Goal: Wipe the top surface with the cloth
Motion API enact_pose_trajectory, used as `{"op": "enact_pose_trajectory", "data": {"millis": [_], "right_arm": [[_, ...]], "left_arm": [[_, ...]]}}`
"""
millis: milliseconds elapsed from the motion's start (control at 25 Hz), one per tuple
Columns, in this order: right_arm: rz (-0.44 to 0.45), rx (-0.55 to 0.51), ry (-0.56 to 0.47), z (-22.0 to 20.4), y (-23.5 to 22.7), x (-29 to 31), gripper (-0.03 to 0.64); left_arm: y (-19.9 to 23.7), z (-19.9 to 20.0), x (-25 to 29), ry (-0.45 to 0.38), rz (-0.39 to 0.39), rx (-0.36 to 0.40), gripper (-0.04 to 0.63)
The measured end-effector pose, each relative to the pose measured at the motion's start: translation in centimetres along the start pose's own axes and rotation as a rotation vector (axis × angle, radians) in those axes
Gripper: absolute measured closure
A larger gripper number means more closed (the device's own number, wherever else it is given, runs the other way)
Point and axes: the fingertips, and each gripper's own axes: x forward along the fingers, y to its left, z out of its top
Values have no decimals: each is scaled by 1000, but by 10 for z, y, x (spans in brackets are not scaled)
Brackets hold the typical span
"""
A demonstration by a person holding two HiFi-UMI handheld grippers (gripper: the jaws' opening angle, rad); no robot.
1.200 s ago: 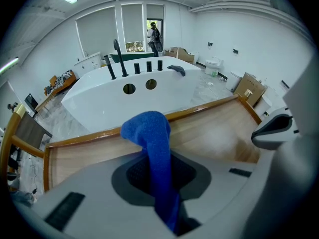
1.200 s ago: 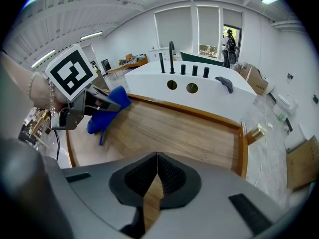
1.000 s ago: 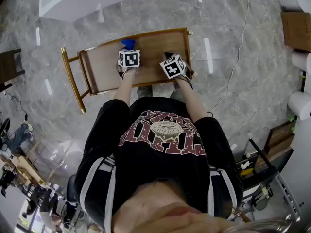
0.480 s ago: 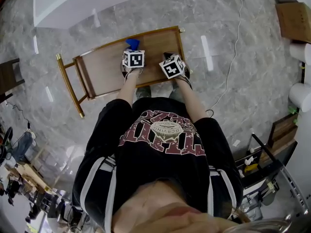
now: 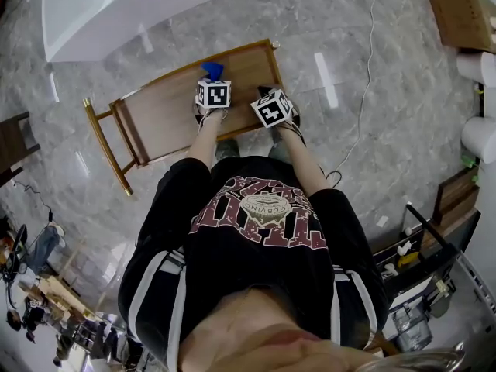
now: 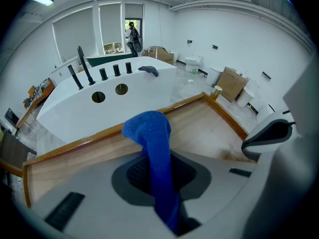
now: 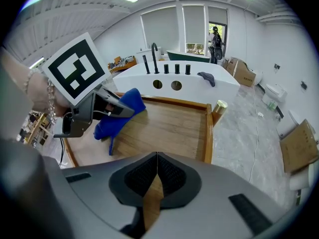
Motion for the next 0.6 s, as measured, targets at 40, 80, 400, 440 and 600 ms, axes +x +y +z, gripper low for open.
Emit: {"op": "enact_pose_trajectory", "data": {"millis": [40,80,400,440,600], "right_arm": [[0,3,1,-1,-2,0,598],[1,6,1,-1,-4,0,598],[-6,38,-2,-1,-20,-2,598],[-7,40,-1,-1,-20,-2,598],[-11,55,5,-4,-25,-4,598]], "left_arm": [[-2,3,2,0,-1,2,495],[-4,4,5,2,-1,4,495],[-29,23,9,-4,-42,19,497],[-31,24,9,-4,-45,23,495],[-42,27,18,11,-55,53,495]]}}
